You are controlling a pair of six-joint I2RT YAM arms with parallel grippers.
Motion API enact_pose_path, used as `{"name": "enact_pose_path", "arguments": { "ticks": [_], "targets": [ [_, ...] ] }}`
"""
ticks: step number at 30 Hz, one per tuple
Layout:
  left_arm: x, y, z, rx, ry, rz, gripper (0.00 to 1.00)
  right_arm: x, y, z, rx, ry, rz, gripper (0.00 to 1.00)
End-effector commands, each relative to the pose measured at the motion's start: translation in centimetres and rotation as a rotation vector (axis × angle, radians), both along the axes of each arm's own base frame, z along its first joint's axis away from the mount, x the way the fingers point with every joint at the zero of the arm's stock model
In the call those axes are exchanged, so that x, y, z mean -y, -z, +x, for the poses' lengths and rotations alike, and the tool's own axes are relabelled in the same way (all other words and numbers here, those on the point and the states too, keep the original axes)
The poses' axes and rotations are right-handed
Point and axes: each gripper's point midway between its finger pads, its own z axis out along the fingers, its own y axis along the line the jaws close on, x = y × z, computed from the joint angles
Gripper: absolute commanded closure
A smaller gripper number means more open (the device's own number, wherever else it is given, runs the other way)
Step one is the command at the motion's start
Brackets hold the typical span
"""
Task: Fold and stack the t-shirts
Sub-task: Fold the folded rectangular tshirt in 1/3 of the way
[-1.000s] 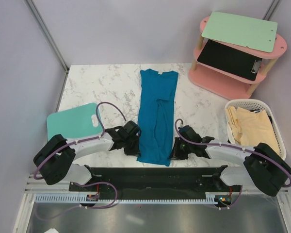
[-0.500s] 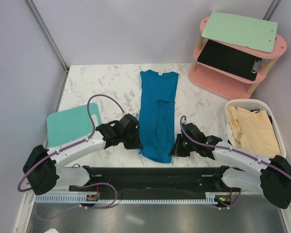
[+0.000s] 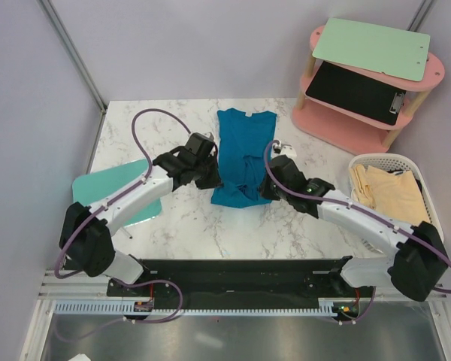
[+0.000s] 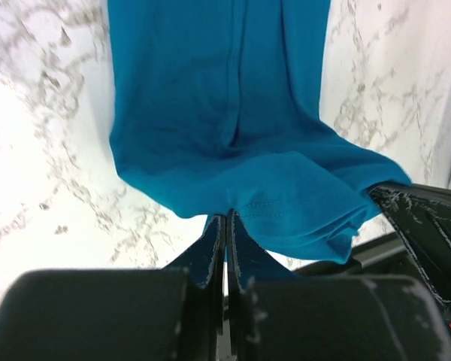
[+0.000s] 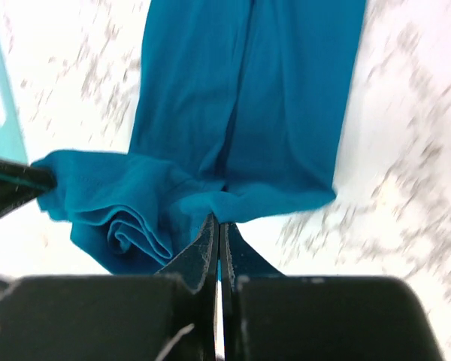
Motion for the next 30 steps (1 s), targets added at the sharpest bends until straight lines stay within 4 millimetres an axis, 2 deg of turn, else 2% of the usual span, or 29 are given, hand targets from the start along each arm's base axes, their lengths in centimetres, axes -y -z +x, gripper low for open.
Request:
{"name": "enact_pose_path", "arguments": {
  "ticks": [1, 2, 4, 5, 6, 8, 9, 13, 14, 16, 17, 18, 19, 20, 21, 22, 23, 24, 25, 26, 27, 28, 29, 30],
  "targets": [
    [-0.3, -2.0, 3.9, 0.093, 0.031, 0.037, 0.98, 1.7, -1.2, 5.3, 0.143, 0.093, -0.193, 1.00],
    [-0.2, -1.3, 4.6, 0.079, 0.032, 0.051, 0.98, 1.4, -1.9, 6.3, 0.168, 0.103, -0.190, 1.00],
    [-0.1, -1.9, 6.1, 0.099, 0.036, 0.050, 0.98, 1.8, -0.9, 7.8, 0.159, 0.115, -0.221, 1.00],
    [0.1, -0.9, 6.7, 0.081, 0.041, 0.066, 0.98, 1.7, -1.4, 8.7, 0.176, 0.120, -0.220, 1.00],
    [0.0, -0.8, 7.3, 0.082, 0.040, 0.067, 0.98, 2.1, -0.3, 9.6, 0.156, 0.127, -0.242, 1.00],
    [0.1, -0.7, 8.5, 0.083, 0.038, 0.069, 0.98, 2.2, -0.3, 10.9, 0.160, 0.129, -0.256, 1.00],
    [0.3, 0.0, 9.2, 0.069, 0.041, 0.074, 0.98, 2.6, 0.9, 11.6, 0.134, 0.136, -0.270, 1.00],
    [0.3, 1.7, 11.4, 0.048, 0.027, 0.097, 0.98, 2.7, 2.6, 13.6, 0.116, 0.133, -0.272, 1.00],
    [0.1, 2.3, 11.9, 0.043, 0.029, 0.108, 0.98, 3.0, 3.8, 14.1, 0.094, 0.137, -0.287, 1.00],
    [0.3, 3.6, 13.0, 0.027, 0.031, 0.124, 0.98, 2.9, 4.3, 15.1, 0.080, 0.134, -0.279, 1.00],
    [0.1, 3.9, 13.5, 0.026, 0.029, 0.131, 0.98, 3.2, 5.7, 15.5, 0.051, 0.135, -0.290, 1.00],
    [0.3, 4.7, 14.2, 0.015, 0.027, 0.136, 0.98, 3.2, 6.0, 15.8, 0.047, 0.135, -0.291, 1.00],
    [0.2, 4.8, 14.6, 0.015, 0.024, 0.137, 0.98, 2.9, 5.9, 16.5, 0.054, 0.135, -0.284, 0.98],
    [0.0, 5.0, 15.1, 0.015, 0.017, 0.138, 0.98, 2.9, 7.1, 16.8, 0.034, 0.127, -0.294, 0.96],
    [0.1, 5.3, 15.6, 0.014, 0.017, 0.139, 0.94, 2.9, 7.3, 17.3, 0.034, 0.120, -0.301, 0.86],
    [0.1, 5.1, 15.9, 0.019, 0.021, 0.134, 0.81, 2.6, 6.8, 18.2, 0.050, 0.120, -0.294, 0.77],
    [0.1, 5.1, 16.3, 0.020, 0.023, 0.125, 0.50, 2.7, 7.1, 18.7, 0.050, 0.124, -0.299, 0.67],
    [0.1, 4.5, 16.7, 0.035, 0.020, 0.121, 0.35, 2.9, 6.7, 19.0, 0.066, 0.133, -0.300, 0.41],
    [0.1, 3.8, 16.9, 0.052, 0.018, 0.117, 0.22, 3.1, 6.3, 19.2, 0.092, 0.148, -0.287, 0.27],
    [-0.2, 3.2, 16.9, 0.067, 0.010, 0.124, 0.03, 3.5, 4.2, 19.4, 0.142, 0.174, -0.264, 0.08],
    [-0.5, 3.1, 16.6, 0.069, 0.006, 0.129, 0.00, 3.8, 3.3, 19.2, 0.169, 0.183, -0.246, 0.02],
    [-0.7, 2.6, 16.3, 0.078, 0.003, 0.127, 0.00, 4.2, 3.1, 18.7, 0.190, 0.192, -0.235, 0.02],
    [-1.0, 1.2, 16.0, 0.108, -0.004, 0.119, 0.00, 4.4, 0.7, 18.3, 0.238, 0.205, -0.203, 0.02],
    [-1.4, 1.8, 15.1, 0.093, -0.005, 0.127, 0.00, 4.7, 0.1, 17.9, 0.247, 0.211, -0.199, 0.02]
  ]
}}
